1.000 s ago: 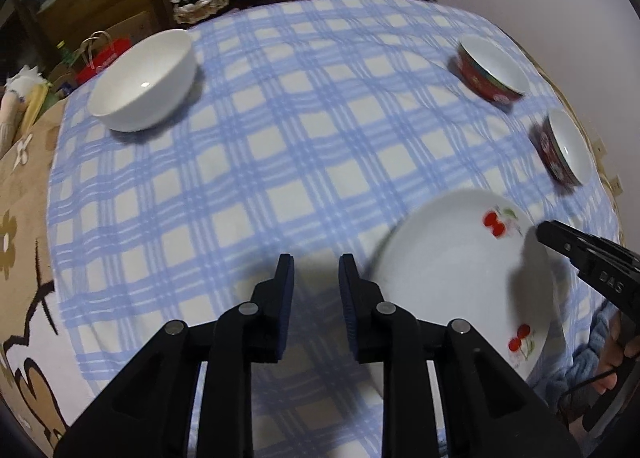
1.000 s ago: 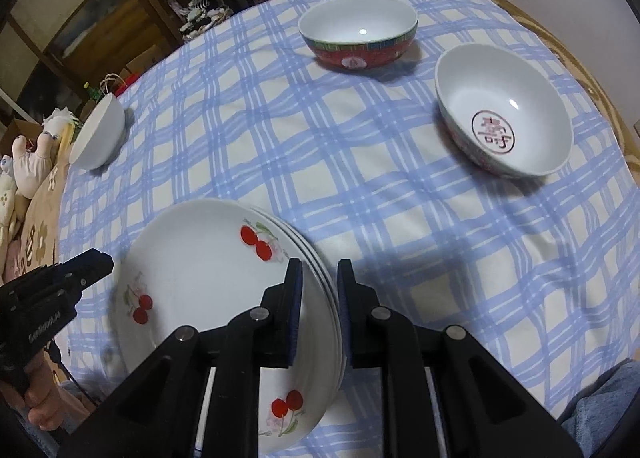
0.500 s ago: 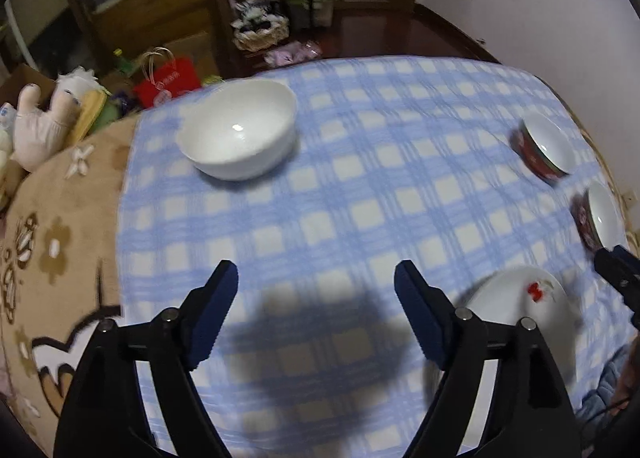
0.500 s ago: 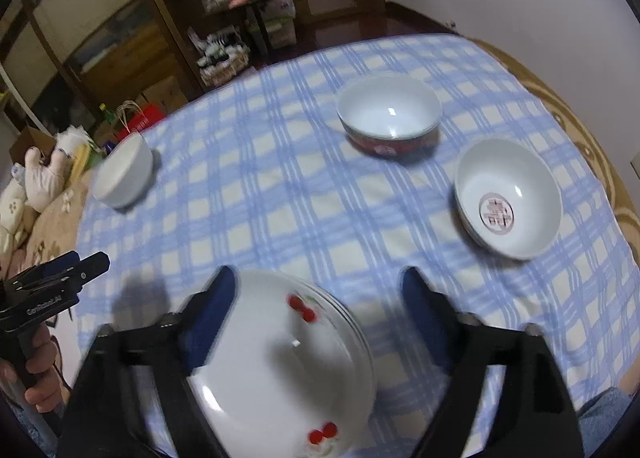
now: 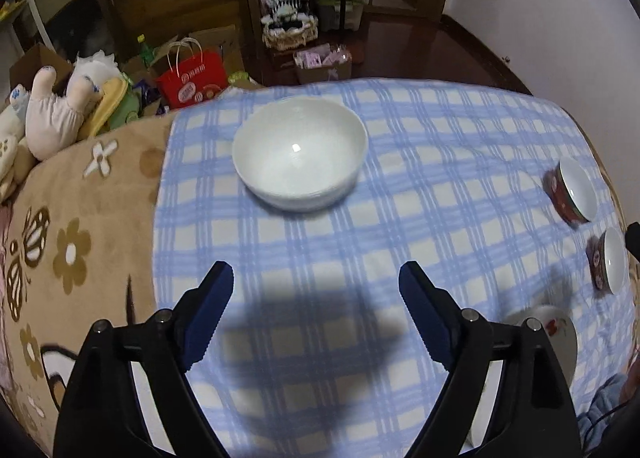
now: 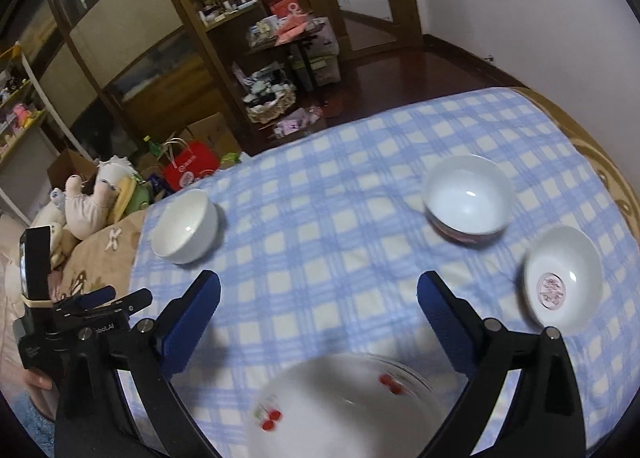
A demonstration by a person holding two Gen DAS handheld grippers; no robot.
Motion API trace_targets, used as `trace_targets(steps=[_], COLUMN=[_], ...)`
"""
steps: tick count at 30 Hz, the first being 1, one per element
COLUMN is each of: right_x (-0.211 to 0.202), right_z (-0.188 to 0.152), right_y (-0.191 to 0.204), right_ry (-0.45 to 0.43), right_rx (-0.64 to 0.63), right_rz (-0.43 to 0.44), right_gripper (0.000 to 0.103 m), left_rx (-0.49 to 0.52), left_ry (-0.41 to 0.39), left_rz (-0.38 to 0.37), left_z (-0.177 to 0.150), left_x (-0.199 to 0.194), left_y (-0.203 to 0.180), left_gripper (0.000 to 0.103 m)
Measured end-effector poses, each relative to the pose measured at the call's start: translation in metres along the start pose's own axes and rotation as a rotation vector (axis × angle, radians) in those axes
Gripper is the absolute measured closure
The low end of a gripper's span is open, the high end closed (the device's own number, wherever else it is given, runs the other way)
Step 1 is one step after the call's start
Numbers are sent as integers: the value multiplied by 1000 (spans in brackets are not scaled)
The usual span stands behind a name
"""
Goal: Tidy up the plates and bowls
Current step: 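Open both tools and move them toward the plain white bowl, then close the left tool on the white bowl rim while the right tool grips the opposite rim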
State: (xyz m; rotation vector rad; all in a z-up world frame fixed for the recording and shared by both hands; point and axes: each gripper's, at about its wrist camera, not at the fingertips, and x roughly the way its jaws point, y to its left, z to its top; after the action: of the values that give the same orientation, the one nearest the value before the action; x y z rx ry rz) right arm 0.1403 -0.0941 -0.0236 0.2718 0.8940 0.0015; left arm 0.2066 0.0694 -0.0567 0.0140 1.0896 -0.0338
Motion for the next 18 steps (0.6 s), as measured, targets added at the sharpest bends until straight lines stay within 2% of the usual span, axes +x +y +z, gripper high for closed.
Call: trace_targets(steps=[4,7,9,10,14,18], right_x=[18,34,45,52,78,110], right_z=[15,27,34,37,46,52], right_y=[21,37,47,53,70,90], right_ry=[8,4,-6,-14,0,31], right_rx=[-52,-78,-98,-102,-94,-109], right_rz=[6,15,32,35,71,71], right_gripper=[0,1,9,9,9,9], left_rx=[15,-22,-48,-50,-62,-86], left_ry=[-30,-72,-108,-112,-77,-23], left_rz=[15,41,72,78,60,34], left_z=[17,32,41,45,55,66], left_x=[4,7,12,15,38,65], left_y=[13,29,41,45,61,73], left_gripper=[19,19,19,19,19,19])
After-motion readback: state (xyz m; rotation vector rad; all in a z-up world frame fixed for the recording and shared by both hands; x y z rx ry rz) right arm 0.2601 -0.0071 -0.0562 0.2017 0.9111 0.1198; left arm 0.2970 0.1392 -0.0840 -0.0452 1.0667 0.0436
